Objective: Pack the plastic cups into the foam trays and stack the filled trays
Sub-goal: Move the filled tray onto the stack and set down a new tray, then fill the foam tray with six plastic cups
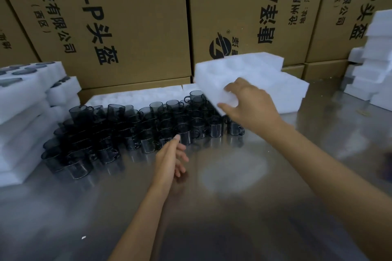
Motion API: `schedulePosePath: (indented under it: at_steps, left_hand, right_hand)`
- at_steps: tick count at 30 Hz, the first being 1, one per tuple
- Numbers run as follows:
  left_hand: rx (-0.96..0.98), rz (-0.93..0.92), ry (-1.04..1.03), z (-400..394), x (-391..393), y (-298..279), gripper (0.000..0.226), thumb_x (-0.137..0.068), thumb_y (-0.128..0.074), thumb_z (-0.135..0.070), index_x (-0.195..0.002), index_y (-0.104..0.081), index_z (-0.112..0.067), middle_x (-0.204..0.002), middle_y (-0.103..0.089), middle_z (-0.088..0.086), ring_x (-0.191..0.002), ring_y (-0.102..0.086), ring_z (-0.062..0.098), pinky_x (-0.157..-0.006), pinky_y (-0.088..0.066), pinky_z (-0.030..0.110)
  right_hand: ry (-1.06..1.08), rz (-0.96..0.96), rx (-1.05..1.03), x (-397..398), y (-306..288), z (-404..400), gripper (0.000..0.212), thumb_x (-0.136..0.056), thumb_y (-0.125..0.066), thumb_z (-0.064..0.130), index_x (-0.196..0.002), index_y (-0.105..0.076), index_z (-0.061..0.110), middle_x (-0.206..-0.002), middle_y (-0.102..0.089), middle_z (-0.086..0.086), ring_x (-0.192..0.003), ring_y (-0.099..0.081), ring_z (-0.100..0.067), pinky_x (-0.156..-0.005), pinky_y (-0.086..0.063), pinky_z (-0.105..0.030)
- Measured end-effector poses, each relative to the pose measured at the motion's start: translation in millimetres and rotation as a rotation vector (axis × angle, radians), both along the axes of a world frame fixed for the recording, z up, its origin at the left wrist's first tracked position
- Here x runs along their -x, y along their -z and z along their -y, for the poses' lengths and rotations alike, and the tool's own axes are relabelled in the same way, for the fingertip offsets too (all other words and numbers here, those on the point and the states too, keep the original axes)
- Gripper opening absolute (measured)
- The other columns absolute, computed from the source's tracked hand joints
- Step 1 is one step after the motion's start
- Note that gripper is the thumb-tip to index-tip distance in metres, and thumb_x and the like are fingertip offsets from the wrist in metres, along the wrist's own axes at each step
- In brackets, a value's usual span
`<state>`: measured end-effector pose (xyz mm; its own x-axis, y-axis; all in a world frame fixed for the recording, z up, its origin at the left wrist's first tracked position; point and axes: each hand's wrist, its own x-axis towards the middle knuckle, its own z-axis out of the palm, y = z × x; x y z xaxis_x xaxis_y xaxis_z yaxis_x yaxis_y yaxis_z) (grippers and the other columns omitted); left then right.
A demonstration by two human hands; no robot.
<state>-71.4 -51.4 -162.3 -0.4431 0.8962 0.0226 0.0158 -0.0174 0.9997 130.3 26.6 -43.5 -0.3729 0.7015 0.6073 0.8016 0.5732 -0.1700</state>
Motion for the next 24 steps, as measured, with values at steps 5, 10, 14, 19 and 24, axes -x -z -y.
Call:
schedulePosePath:
  at_steps: [5, 10, 14, 19, 24]
  left_hand:
    - [-0.048, 0.396, 0.108, 22, 14, -11, 0.067, -0.084, -0.048, -0.066, -0.130, -0.048, -0.017, -0.114, -0.069, 0.020, -0.095, -0.069, 0.034, -0.089, -0.055, 0.042]
    - [-0.031, 0.423, 0.196, 48, 19, -9, 0.033, -0.087, -0.068, -0.033, -0.111, -0.061, -0.011, -0.093, -0.070, 0.004, -0.084, -0.068, 0.022, -0.069, -0.052, 0.032]
    - [0.052, 0.182, 0.038, 57, 21, -8, 0.023, -0.080, -0.061, -0.014, -0.066, -0.043, -0.019, -0.064, -0.041, -0.008, -0.068, -0.046, 0.013, -0.066, -0.040, 0.028]
    - [-0.107, 0.112, -0.027, 64, 23, -8, 0.028, -0.086, -0.050, -0.001, -0.072, -0.062, -0.021, -0.063, -0.058, -0.010, -0.057, -0.056, 0.005, -0.054, -0.046, 0.021]
    - [-0.056, 0.117, -0.054, 60, 34, -11, 0.040, -0.086, -0.054, 0.000, -0.113, -0.072, -0.022, -0.090, -0.075, -0.002, -0.072, -0.068, 0.010, -0.060, -0.054, 0.023]
  right_hand:
    - [-0.123, 0.281, 0.033, 34, 20, 96, 0.042, -0.093, -0.055, 0.052, -0.120, -0.060, 0.020, -0.116, -0.057, 0.000, -0.092, -0.066, -0.033, -0.066, -0.036, -0.036]
    - [-0.296, 0.408, 0.104, 62, 48, 150, 0.037, -0.097, -0.051, 0.048, -0.107, -0.060, 0.014, -0.102, -0.058, -0.003, -0.063, -0.044, -0.026, -0.052, -0.019, -0.034]
    - [-0.399, 0.246, 0.248, 66, 53, 162, 0.046, -0.098, -0.046, 0.057, -0.120, -0.068, 0.024, -0.103, -0.069, 0.003, -0.087, -0.061, -0.020, -0.068, -0.032, -0.032]
    - [-0.355, 0.043, 0.304, 61, 41, 141, 0.026, -0.094, -0.052, 0.050, -0.101, -0.072, 0.036, -0.089, -0.065, 0.012, -0.072, -0.055, -0.008, -0.065, -0.037, -0.029]
    - [-0.124, -0.075, 0.326, 44, 39, 53, 0.026, -0.093, -0.058, 0.031, -0.117, -0.069, 0.026, -0.120, -0.060, 0.003, -0.104, -0.060, -0.018, -0.088, -0.051, -0.037]
